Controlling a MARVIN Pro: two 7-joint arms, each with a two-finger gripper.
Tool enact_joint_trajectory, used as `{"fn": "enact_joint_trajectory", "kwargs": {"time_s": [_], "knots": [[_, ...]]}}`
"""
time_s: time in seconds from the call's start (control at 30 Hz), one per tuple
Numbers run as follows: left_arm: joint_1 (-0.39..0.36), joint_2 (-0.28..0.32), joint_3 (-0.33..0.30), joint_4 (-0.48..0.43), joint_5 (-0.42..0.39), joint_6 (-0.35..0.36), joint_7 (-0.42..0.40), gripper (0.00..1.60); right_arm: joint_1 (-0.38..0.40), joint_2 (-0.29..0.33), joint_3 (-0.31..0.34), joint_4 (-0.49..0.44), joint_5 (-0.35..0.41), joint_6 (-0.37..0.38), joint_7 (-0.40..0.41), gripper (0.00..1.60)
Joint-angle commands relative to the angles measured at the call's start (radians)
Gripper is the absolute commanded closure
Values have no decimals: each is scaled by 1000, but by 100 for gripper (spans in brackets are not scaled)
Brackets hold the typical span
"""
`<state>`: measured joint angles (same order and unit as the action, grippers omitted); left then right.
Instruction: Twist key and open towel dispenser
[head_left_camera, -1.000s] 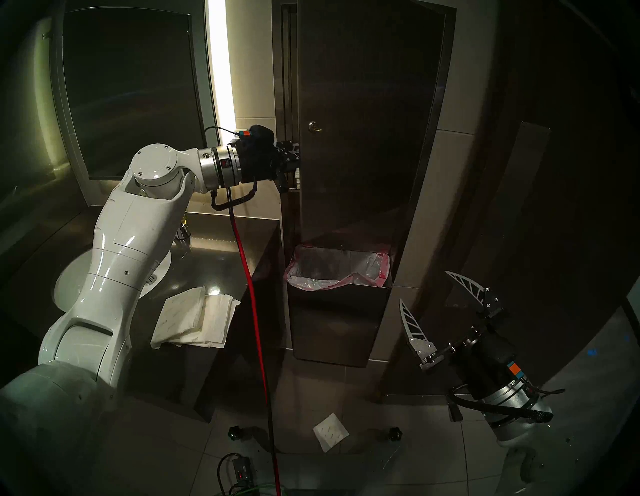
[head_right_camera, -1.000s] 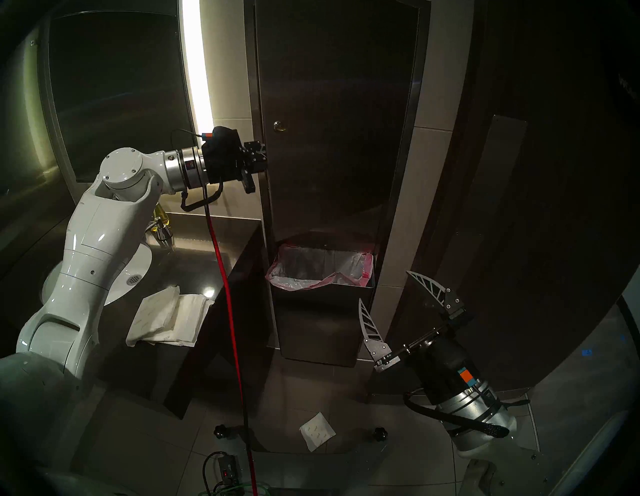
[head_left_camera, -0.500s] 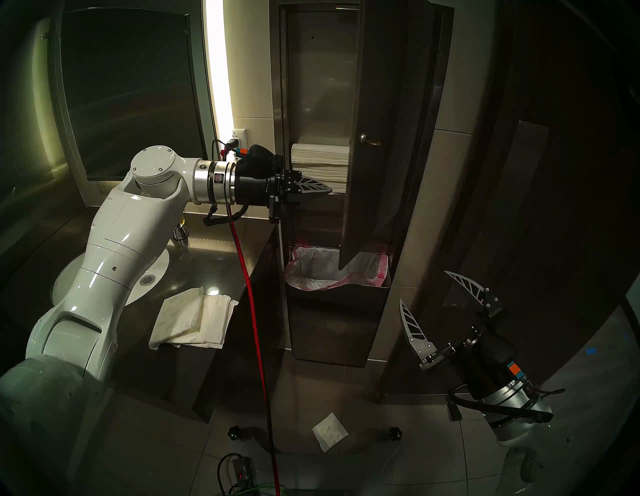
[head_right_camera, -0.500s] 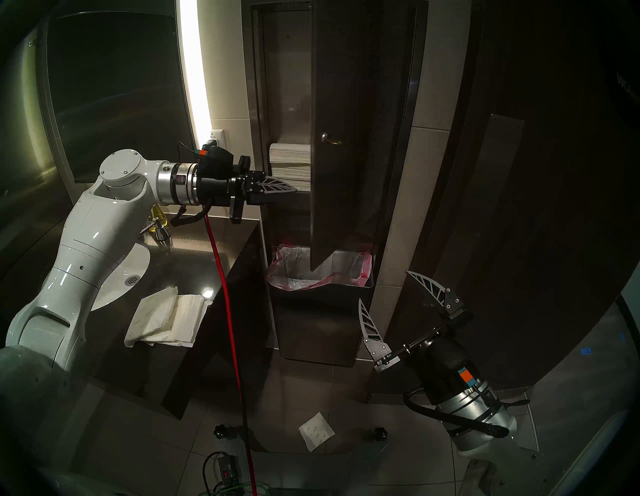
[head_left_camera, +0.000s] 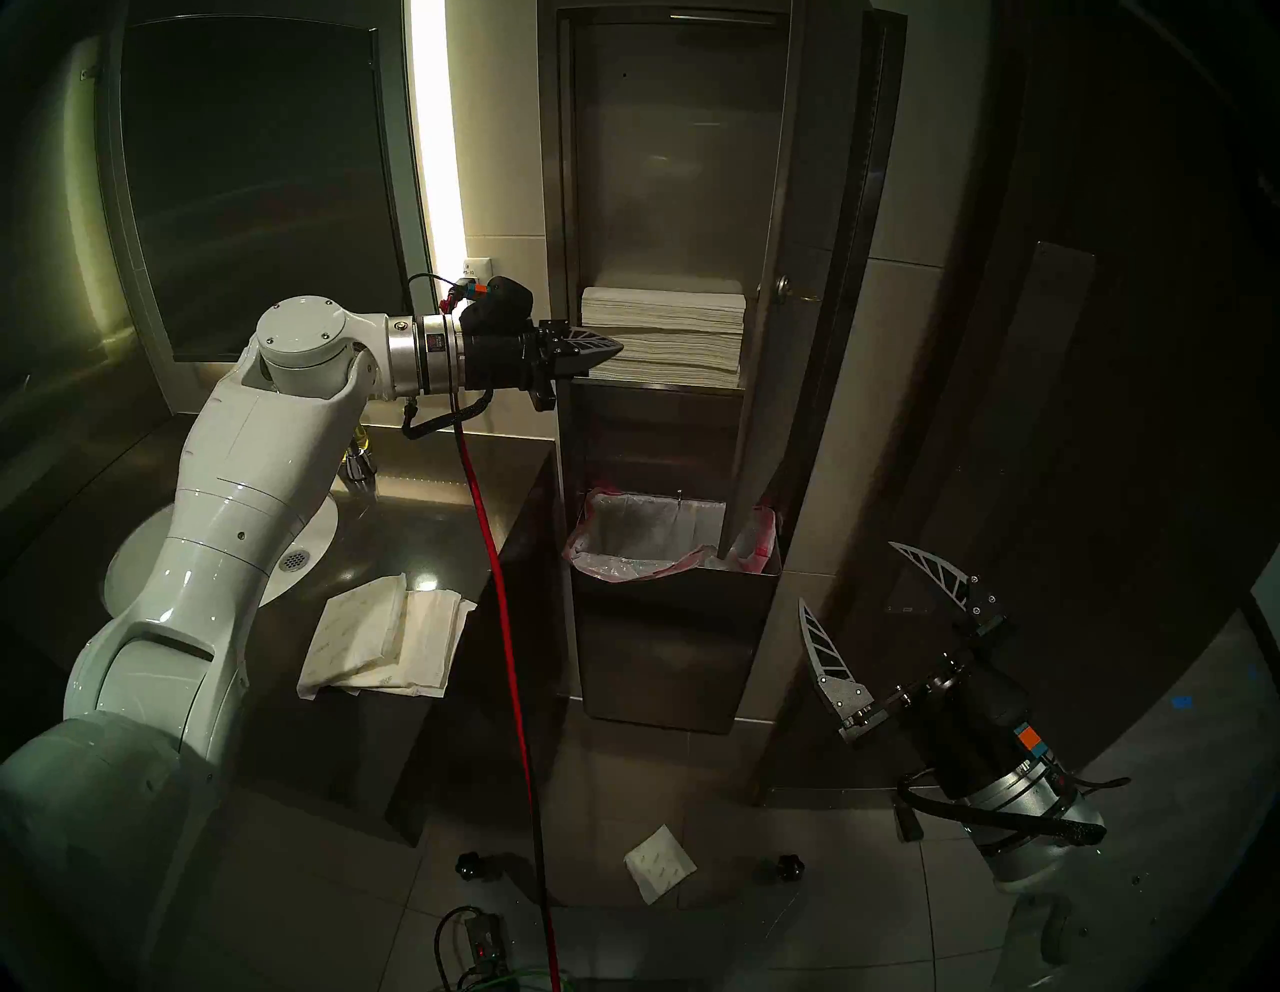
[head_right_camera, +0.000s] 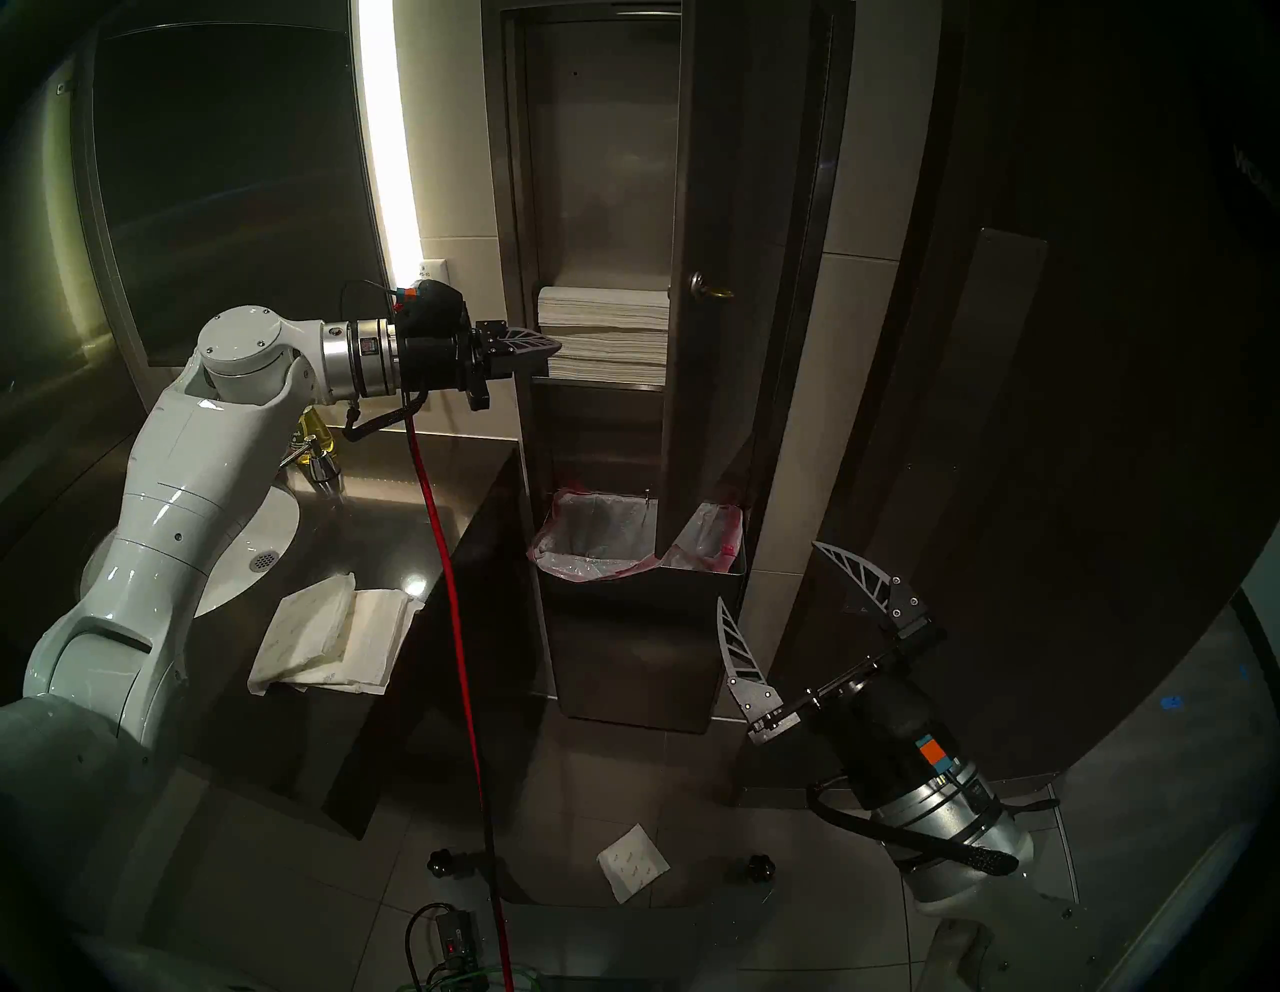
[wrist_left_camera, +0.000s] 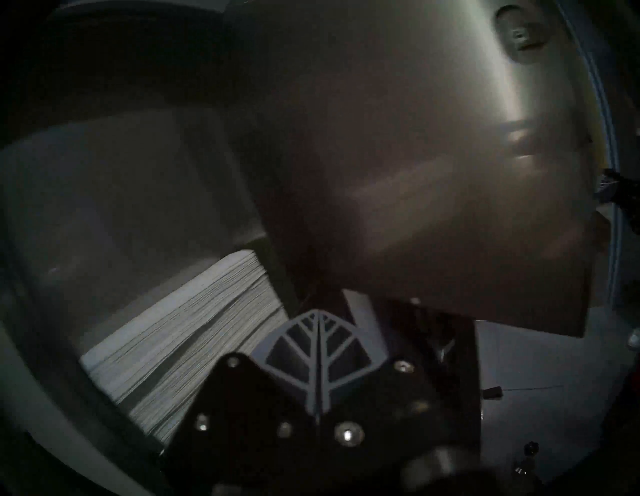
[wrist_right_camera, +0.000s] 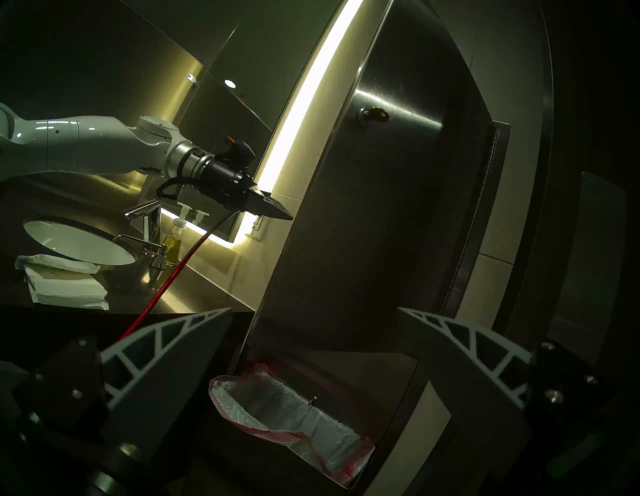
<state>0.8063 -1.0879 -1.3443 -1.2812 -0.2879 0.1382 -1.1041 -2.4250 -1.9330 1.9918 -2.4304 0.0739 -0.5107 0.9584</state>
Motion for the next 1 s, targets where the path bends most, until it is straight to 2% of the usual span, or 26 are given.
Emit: {"fn": "enact_joint_trajectory", "kwargs": {"time_s": [0.0,0.07,0.13,0.17,0.2,0.47,0.63,0.7,0.97], "knots": [[55,-27,-86,3,28,63,138,160,3,2,0,-13,2,-2,0,0],[67,-30,-99,0,32,73,156,160,3,2,0,-13,2,-2,0,0],[95,-29,-141,-9,36,93,196,160,4,2,0,-13,2,-2,0,0],[106,-31,-155,-22,39,99,243,160,4,2,0,-13,2,-2,0,0],[111,-34,-175,-29,43,107,228,160,4,2,0,-13,2,-2,0,0],[177,-80,-265,-159,62,125,400,160,5,2,0,-13,2,-2,0,0],[215,-122,-258,-206,66,130,457,160,4,2,0,-13,2,-1,0,0],[256,-138,-251,-264,71,142,484,160,5,2,0,-13,2,-1,0,0],[365,-179,-260,-384,85,178,581,160,4,2,0,-13,1,-1,0,0]]}}
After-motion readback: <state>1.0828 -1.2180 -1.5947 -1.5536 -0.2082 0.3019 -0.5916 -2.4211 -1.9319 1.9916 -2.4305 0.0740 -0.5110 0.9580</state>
